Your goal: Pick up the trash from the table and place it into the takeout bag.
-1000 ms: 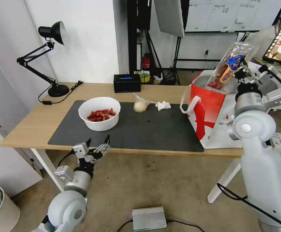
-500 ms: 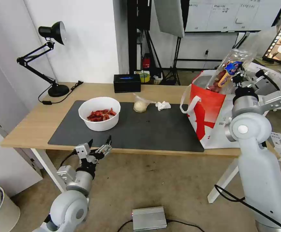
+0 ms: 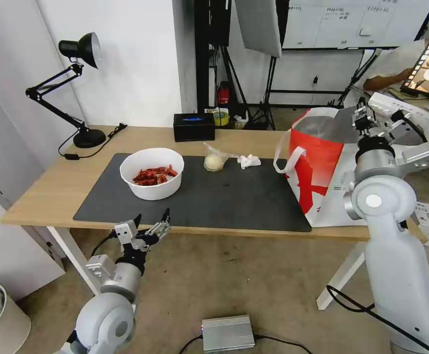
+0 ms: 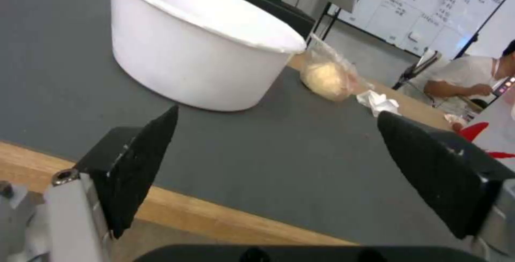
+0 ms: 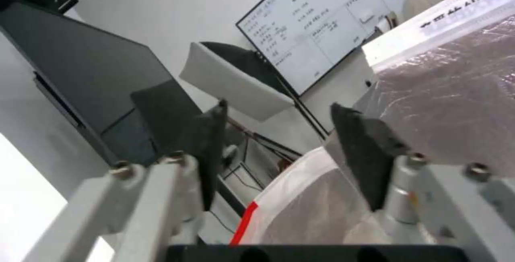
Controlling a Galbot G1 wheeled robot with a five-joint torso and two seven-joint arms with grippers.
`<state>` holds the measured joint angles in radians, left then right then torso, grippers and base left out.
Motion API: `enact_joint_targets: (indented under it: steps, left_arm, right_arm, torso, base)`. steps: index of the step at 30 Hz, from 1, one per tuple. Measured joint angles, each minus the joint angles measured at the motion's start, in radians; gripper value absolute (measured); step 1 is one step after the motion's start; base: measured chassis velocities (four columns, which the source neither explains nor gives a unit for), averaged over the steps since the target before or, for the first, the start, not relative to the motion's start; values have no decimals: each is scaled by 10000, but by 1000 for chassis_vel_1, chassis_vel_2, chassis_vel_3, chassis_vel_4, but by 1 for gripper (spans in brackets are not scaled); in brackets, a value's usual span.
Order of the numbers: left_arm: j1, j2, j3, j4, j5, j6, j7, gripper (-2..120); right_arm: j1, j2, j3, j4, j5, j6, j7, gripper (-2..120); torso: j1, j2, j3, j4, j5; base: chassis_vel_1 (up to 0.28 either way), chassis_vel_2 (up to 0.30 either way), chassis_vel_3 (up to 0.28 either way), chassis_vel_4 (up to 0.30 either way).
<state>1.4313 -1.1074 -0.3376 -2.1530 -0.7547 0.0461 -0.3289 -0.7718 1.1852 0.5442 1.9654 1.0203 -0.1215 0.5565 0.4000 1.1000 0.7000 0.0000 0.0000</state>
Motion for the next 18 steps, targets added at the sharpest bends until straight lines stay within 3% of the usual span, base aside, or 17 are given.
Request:
enact_joint_targets:
  steps: [12,18]
  left_arm:
    - [84,-55,-126,-180,-2,4,0,100]
    - [169,-101,-176,-214,20,6,10,100]
  right_arm:
    - [-51,-60,-5,120,150,-183,-18,96]
    - [-134,-227,-5,262,214,-197,-323,100]
  torso:
    - [0,0,0,0,0]
    - [0,0,0,0,1]
  base:
    - [0,0,0,0]
    - [0,0,0,0]
